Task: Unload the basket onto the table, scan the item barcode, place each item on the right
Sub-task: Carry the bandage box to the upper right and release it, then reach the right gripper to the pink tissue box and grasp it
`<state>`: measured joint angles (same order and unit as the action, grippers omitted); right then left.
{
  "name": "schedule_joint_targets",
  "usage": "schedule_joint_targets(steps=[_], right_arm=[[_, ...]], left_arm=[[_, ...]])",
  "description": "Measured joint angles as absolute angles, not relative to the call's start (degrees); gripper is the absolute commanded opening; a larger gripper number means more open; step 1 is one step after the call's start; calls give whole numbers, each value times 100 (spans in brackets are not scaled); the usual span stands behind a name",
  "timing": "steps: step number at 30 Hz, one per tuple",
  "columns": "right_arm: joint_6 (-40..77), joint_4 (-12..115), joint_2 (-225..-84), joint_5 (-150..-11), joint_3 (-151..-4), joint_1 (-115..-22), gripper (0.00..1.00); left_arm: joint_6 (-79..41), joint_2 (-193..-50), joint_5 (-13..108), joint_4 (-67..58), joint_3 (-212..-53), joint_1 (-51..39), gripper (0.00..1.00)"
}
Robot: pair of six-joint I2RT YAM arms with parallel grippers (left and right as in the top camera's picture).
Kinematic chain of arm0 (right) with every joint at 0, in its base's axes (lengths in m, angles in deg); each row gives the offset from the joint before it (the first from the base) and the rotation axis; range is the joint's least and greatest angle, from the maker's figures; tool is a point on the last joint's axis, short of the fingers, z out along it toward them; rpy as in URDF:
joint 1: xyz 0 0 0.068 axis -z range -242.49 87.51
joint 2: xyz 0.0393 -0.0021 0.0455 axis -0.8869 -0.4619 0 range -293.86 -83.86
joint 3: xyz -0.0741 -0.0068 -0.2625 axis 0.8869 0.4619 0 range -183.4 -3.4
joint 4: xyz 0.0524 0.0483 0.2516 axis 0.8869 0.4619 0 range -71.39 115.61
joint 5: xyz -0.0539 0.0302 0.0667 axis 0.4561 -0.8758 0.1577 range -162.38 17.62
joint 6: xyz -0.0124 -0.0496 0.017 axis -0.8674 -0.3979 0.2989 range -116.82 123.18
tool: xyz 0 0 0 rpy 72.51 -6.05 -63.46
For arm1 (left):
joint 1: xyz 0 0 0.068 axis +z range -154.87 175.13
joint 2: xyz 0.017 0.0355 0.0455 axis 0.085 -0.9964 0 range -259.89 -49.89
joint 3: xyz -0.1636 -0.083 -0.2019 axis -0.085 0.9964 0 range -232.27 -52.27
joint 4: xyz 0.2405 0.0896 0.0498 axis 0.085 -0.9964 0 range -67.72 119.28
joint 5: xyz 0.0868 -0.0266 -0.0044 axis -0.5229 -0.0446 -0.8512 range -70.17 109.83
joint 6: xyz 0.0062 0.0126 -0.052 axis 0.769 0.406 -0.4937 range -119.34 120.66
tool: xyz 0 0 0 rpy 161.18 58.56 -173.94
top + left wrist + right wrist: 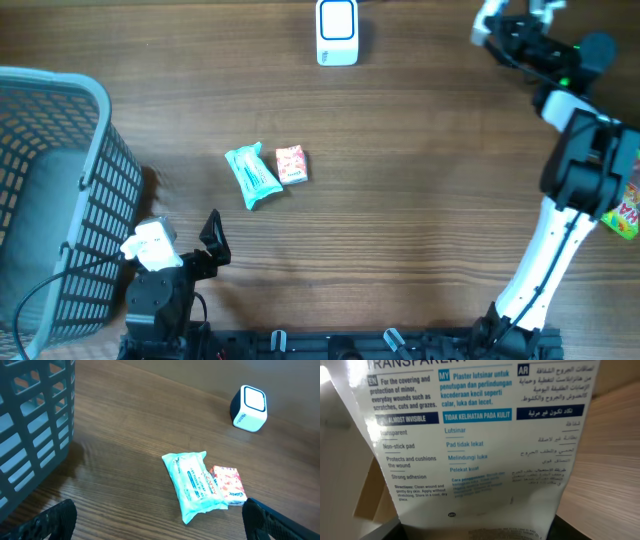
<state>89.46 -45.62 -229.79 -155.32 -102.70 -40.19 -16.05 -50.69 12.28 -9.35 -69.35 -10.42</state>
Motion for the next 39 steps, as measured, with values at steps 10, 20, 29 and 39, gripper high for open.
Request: schedule_joint_targets(steps=[10, 20, 29, 39], right_arm=[[4472, 2345, -22848, -14212, -10318, -1728, 81], [3621, 2891, -22319, -13703, -10329, -1549, 99], [2738, 5615, -19550, -13237, -10425, -3831, 100], [2738, 6716, -19891, -8660, -10327, -10184, 100]], left_arm=[[-1605, -5069, 1228, -933, -6935, -1042, 100], [-1605, -5069, 1228, -935, -6935, -1042, 100], [-1605, -5067, 1228, -942, -6935, -1042, 100], [-1605, -5069, 1228, -935, -6935, -1042, 100]])
